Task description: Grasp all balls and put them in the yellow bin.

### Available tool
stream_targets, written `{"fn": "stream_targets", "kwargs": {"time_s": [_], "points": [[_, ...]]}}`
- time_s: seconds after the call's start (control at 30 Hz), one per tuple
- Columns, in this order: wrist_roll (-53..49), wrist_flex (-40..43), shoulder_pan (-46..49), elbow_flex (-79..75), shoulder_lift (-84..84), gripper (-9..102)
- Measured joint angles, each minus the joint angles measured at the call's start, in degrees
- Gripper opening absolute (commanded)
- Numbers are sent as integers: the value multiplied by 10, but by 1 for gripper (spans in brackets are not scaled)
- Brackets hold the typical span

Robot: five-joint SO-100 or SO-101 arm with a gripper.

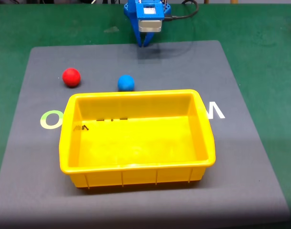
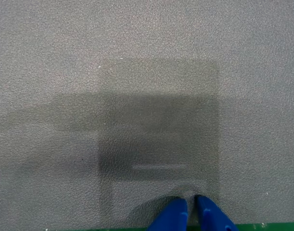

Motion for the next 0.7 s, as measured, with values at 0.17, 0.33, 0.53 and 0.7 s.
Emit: {"fn": "stream_targets", "kwargs": {"time_s": [0.17, 0.33, 0.53, 0.7], "points": [[0, 0, 0, 0, 0, 0], [0, 0, 0, 0, 0, 0], [0, 2, 25, -12, 0, 30], [-11, 8, 45, -73, 0, 34]]}}
